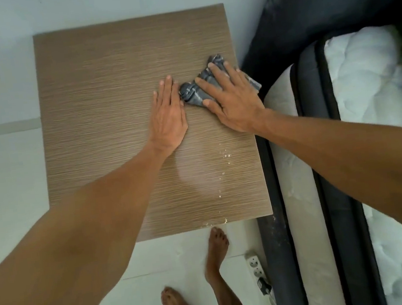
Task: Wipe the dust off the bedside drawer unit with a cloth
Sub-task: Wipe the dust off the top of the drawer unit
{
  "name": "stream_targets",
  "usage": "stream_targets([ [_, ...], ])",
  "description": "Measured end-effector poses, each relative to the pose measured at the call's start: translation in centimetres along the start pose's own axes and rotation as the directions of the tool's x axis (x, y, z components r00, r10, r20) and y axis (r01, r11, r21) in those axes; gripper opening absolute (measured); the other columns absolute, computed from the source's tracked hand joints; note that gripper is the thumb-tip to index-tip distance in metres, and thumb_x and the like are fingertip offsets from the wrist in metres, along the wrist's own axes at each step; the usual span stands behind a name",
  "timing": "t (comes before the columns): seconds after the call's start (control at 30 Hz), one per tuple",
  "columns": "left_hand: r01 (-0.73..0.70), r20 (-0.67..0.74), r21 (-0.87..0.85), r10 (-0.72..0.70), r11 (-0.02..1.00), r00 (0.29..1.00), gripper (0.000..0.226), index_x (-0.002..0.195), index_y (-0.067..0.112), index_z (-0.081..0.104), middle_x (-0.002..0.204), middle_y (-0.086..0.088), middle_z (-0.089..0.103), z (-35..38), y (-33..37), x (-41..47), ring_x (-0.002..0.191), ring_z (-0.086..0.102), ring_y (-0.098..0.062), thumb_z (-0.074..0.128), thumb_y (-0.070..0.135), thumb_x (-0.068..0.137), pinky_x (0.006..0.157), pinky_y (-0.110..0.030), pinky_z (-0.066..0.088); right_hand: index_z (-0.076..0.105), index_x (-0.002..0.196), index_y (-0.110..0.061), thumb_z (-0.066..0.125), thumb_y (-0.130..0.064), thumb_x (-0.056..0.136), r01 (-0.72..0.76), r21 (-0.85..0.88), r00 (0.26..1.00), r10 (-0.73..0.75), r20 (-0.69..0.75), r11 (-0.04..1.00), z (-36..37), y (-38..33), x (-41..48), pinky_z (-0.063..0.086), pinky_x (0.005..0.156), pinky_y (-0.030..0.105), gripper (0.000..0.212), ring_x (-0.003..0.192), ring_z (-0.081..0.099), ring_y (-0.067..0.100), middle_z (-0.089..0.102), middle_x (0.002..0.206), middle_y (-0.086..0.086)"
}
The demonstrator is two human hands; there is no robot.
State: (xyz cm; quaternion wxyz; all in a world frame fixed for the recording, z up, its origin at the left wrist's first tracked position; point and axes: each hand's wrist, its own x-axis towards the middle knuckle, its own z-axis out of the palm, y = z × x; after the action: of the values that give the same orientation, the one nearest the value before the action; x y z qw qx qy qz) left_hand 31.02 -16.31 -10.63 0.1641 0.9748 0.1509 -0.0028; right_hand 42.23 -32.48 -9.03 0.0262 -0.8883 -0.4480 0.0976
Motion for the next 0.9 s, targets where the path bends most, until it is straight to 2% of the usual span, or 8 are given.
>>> stream_targets([
  [0.1,-0.03,0.038,-0.001,0.03,1.0,0.999,0.054,0.15,0.001,0.018,0.159,-0.018,0.013,-0.5,-0.6,-0.9,0.148,0.009,-0.032,0.032,0.011,0.099,0.121,-0.043,0.007,0.026,0.152,-0.03,0.025,-0.049,0.102,0.033,0.029,0.999,-0.033,-0.006,0.999,0.8,-1.9,-3.6,0.009,0.117,0.054,0.054,0.146,0.013,0.041,0.02,0.16,0.014],
  [0.33,-0.037,0.066,0.031,0.035,0.999,0.997,0.05,0.15,0.002,0.019,0.159,-0.018,0.015,-1.3,-1.2,-4.6,0.147,0.012,-0.033,0.023,0.021,0.103,0.12,-0.046,0.013,0.035,0.148,-0.03,0.044,-0.043,0.1,0.143,0.092,0.99,-0.143,-0.014,0.985,2.8,-8.0,-12.6,0.025,0.111,0.057,0.051,0.143,0.022,0.038,0.03,0.157,0.01],
  [0.43,-0.033,0.078,0.059,0.029,0.998,0.997,0.052,0.15,0.002,0.019,0.159,-0.018,0.015,-1.3,-0.8,-6.2,0.147,0.013,-0.033,0.023,0.023,0.103,0.119,-0.046,0.014,0.041,0.145,-0.032,0.055,-0.04,0.095,0.202,0.091,0.979,-0.203,0.003,0.975,3.1,-10.2,-15.8,0.037,0.098,0.054,0.052,0.136,0.033,0.038,0.037,0.153,0.007],
  [0.57,-0.06,0.107,0.065,0.053,0.996,0.993,0.052,0.15,0.0,0.017,0.159,-0.019,0.013,-1.2,-0.1,-7.9,0.147,0.011,-0.034,0.023,0.022,0.103,0.119,-0.047,0.012,0.049,0.14,-0.03,0.064,-0.03,0.087,0.289,0.1,0.957,-0.291,0.005,0.952,3.0,-11.9,-19.1,0.044,0.085,0.05,0.055,0.124,0.043,0.037,0.045,0.146,0.006],
  [0.67,-0.072,0.124,0.086,0.061,0.994,0.99,0.053,0.151,0.001,0.015,0.16,-0.018,0.011,-1.0,0.6,-8.6,0.147,0.01,-0.033,0.022,0.024,0.103,0.12,-0.046,0.011,0.056,0.134,-0.029,0.076,-0.019,0.077,0.372,0.138,0.925,-0.379,0.031,0.918,3.0,-12.1,-20.9,0.046,0.081,0.047,0.061,0.116,0.046,0.034,0.05,0.14,0.005],
  [0.77,-0.083,0.136,0.091,0.07,0.992,0.988,0.053,0.15,0.001,0.015,0.16,-0.017,0.01,-0.7,1.5,-8.8,0.148,0.009,-0.032,0.021,0.024,0.103,0.12,-0.045,0.01,0.065,0.12,-0.029,0.086,-0.02,0.065,0.482,0.152,0.86,-0.499,0.105,0.863,2.1,-11.1,-22.2,0.052,0.078,0.046,0.059,0.106,0.051,0.03,0.056,0.132,0.002],
  [0.83,-0.091,0.144,0.075,0.079,0.993,0.986,0.053,0.15,0.001,0.015,0.16,-0.018,0.01,-0.6,2.0,-8.6,0.148,0.008,-0.033,0.022,0.023,0.104,0.119,-0.045,0.008,0.068,0.114,-0.027,0.086,-0.021,0.063,0.519,0.185,0.829,-0.544,0.131,0.835,1.2,-9.5,-22.8,0.054,0.079,0.046,0.054,0.105,0.054,0.029,0.059,0.127,0.002],
  [0.9,-0.104,0.136,0.064,0.094,0.993,0.986,0.053,0.15,0.0,0.015,0.159,-0.019,0.011,-0.5,2.5,-8.1,0.148,0.008,-0.033,0.023,0.023,0.103,0.119,-0.045,0.008,0.067,0.115,-0.026,0.076,-0.023,0.069,0.495,0.201,0.848,-0.52,0.098,0.845,0.3,-7.2,-22.4,0.053,0.085,0.047,0.047,0.111,0.054,0.027,0.06,0.127,0.003],
])
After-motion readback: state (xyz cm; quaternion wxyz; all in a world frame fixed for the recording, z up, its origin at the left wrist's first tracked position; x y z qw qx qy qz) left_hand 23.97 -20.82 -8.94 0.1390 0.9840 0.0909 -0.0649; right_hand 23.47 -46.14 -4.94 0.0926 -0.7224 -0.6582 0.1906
